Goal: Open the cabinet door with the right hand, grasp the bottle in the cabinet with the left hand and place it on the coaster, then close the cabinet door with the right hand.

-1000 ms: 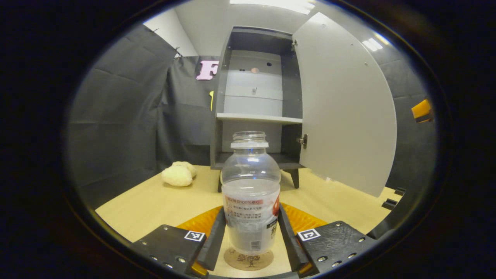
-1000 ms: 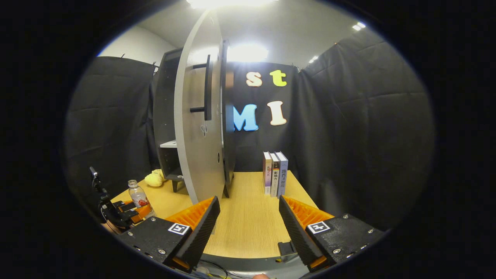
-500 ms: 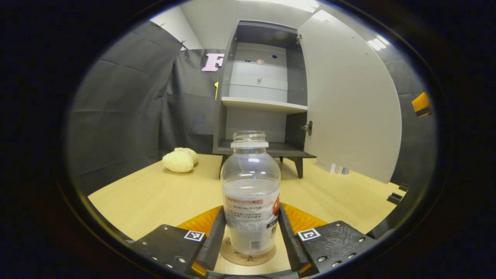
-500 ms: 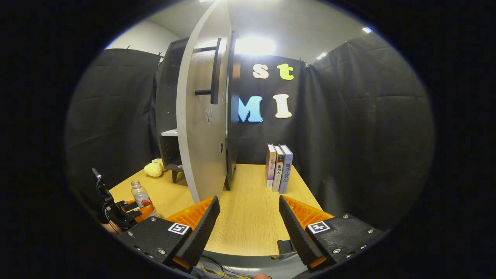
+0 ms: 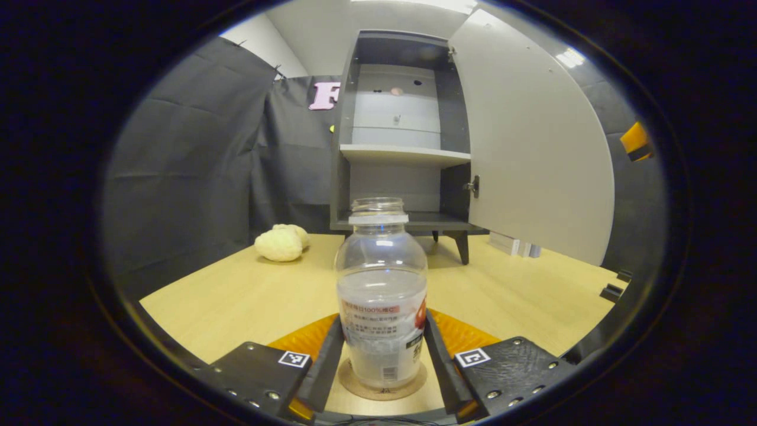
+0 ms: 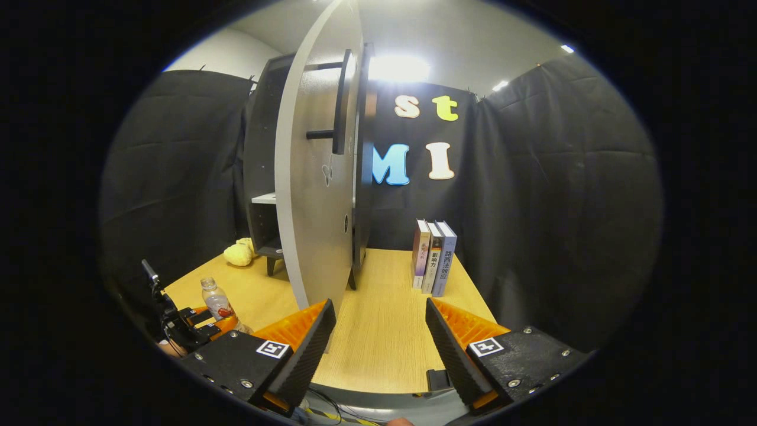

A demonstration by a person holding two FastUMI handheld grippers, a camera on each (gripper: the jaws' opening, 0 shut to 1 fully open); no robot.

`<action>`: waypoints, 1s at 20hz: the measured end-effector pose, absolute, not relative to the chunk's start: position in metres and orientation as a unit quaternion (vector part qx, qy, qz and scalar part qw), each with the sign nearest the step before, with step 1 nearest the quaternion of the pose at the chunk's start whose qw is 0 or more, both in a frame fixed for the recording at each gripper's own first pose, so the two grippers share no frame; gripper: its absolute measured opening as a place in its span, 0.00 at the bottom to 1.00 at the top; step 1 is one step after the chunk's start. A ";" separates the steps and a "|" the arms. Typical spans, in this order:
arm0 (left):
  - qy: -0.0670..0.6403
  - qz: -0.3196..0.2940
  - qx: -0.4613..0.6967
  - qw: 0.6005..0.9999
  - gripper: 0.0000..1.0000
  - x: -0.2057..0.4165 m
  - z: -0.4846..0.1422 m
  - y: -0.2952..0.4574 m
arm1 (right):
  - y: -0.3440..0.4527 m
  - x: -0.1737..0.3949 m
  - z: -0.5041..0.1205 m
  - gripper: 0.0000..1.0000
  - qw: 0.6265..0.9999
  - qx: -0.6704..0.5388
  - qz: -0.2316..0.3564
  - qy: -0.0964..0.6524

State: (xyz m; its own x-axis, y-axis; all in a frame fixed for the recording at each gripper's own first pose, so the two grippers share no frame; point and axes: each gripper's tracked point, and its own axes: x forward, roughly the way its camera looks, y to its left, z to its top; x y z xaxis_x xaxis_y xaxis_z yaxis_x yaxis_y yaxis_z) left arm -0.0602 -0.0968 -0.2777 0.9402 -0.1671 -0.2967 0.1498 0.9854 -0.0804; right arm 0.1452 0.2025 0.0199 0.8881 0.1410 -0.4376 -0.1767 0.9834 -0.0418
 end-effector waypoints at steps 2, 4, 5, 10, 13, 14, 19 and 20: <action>0.155 -0.078 -0.016 0.985 0.78 -0.059 -0.272 -0.096 | 0.202 0.146 0.023 0.95 0.972 -0.039 0.084 0.218; 0.162 -0.078 -0.009 0.984 0.72 -0.060 -0.269 -0.098 | 0.200 0.149 0.027 0.95 0.973 -0.036 0.085 0.212; 0.163 -0.076 -0.006 0.984 0.72 -0.060 -0.266 -0.097 | 0.198 0.150 0.029 0.95 0.974 -0.034 0.085 0.207; 0.159 -0.089 -0.012 0.983 0.78 -0.066 -0.227 -0.104 | 0.187 0.173 0.050 0.95 0.981 -0.035 0.084 0.173; 0.149 -0.087 -0.003 0.985 0.78 -0.073 -0.202 -0.106 | 0.184 0.185 0.071 0.94 0.984 -0.018 0.089 0.151; 0.149 -0.087 -0.001 0.985 0.78 -0.075 -0.195 -0.106 | 0.184 0.189 0.079 0.94 0.985 -0.010 0.092 0.143; 0.144 -0.081 -0.010 0.986 0.78 -0.083 -0.161 -0.106 | 0.181 0.214 0.115 0.94 0.991 0.005 0.089 0.100; 0.142 -0.081 -0.015 0.986 0.78 -0.084 -0.152 -0.107 | 0.178 0.221 0.123 0.94 0.993 0.007 0.082 0.090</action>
State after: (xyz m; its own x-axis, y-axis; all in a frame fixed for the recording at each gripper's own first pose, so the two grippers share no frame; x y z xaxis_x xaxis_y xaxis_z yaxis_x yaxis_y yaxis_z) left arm -0.0835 -0.1066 -0.1516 0.9466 -0.1648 -0.2771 0.1561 0.9863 -0.0534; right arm 0.2211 0.1777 0.1232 0.9705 0.1634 -0.1774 -0.1609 0.9866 0.0281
